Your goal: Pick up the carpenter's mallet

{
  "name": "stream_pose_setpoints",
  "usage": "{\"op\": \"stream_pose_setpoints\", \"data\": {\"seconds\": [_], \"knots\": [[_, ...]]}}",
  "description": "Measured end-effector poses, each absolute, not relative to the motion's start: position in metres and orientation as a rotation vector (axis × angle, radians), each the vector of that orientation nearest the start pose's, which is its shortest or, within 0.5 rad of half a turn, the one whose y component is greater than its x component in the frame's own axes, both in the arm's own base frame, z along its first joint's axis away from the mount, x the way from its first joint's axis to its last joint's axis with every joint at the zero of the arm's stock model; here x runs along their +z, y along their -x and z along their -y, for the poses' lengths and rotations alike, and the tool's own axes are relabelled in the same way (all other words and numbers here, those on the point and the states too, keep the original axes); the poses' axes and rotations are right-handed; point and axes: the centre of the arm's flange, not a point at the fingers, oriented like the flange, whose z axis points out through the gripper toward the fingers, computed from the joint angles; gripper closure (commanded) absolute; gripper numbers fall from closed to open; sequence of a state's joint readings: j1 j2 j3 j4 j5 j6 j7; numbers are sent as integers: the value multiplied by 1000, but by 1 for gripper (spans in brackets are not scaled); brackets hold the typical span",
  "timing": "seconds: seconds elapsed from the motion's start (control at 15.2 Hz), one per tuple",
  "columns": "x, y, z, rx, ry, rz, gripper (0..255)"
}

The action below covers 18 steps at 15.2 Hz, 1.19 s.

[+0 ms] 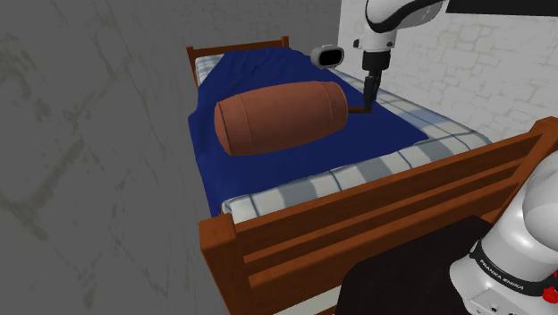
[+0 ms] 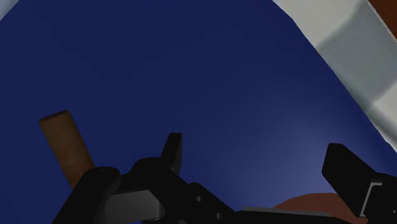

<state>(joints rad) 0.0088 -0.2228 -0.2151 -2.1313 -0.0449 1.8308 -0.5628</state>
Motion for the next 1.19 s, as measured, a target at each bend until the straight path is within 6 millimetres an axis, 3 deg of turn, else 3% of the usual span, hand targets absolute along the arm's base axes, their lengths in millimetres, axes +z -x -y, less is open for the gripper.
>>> {"op": "stream_pose_setpoints", "data": {"seconds": [0.33,0.92,1.19], "knots": [[475,-523,133,106,3022,745,0],[446,-630,161,88,2951,1038,0],[430,-643,163,87,2940,1073,0]]}}
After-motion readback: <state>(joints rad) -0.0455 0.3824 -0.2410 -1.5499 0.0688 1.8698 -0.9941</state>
